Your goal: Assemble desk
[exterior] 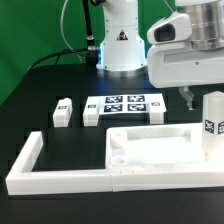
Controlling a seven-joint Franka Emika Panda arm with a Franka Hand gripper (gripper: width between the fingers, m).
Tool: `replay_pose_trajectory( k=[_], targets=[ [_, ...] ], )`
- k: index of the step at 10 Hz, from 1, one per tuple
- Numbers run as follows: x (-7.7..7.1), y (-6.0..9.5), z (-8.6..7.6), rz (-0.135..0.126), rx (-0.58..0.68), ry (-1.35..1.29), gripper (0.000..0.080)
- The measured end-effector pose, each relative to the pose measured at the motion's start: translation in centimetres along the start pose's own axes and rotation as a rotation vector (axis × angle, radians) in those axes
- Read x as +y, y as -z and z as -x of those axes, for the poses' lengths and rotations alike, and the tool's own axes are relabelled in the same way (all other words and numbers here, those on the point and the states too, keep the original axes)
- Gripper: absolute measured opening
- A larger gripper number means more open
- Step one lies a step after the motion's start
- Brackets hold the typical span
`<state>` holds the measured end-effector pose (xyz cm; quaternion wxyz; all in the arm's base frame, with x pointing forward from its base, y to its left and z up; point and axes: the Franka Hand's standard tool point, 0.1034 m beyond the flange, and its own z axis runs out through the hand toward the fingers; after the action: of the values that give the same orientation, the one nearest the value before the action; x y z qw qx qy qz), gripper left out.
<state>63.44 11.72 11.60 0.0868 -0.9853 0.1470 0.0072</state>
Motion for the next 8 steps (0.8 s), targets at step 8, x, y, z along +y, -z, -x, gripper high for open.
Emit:
replay_pose_trajectory(
  k=[8],
  targets=[
    [-0.48, -0.33, -0.26, 0.071, 0.012, 0.485, 0.0393]
  ],
)
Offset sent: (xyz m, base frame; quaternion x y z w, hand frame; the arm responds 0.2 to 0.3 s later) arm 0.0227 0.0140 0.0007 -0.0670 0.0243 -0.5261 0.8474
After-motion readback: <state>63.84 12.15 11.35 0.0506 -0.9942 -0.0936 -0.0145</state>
